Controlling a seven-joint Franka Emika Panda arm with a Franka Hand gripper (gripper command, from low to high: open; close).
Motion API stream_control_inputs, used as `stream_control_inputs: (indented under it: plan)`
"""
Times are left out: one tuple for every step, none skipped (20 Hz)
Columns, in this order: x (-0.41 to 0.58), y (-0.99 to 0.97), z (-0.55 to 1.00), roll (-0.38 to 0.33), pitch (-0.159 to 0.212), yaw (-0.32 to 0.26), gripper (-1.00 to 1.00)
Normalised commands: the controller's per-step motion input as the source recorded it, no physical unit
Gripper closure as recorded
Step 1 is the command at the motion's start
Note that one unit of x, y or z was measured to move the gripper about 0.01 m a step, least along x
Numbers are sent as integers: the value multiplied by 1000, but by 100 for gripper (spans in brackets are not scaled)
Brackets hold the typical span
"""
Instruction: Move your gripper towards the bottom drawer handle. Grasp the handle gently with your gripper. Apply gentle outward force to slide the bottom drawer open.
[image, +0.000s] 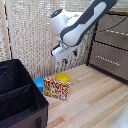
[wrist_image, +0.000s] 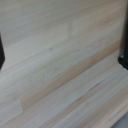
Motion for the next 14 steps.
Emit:
stream_control_inputs:
  plan:
    - [-34,-129,-63,-375,0,131,-100]
    - [-31,-120,-69,-375,0,132,-100]
    - [-29,-120,-69,-375,0,131,-100]
    - [-29,-120,-69,-375,0,131,-100]
    - [-14,-109,-71,-375,0,131,-100]
    - [-3,-94,-74,-375,0,131,-100]
    - [0,-91,-77,-375,0,131,-100]
    - [0,-80,-77,-375,0,131,-100]
    - [0,-63,-74,-375,0,129,-100]
    - [0,-49,-94,-375,0,124,-100]
    - [0,-63,-157,-375,0,127,-100]
    - [0,-66,-183,-375,0,126,-100]
    - [0,-63,-211,-375,0,127,-100]
    - [0,-54,-229,-375,0,130,-100]
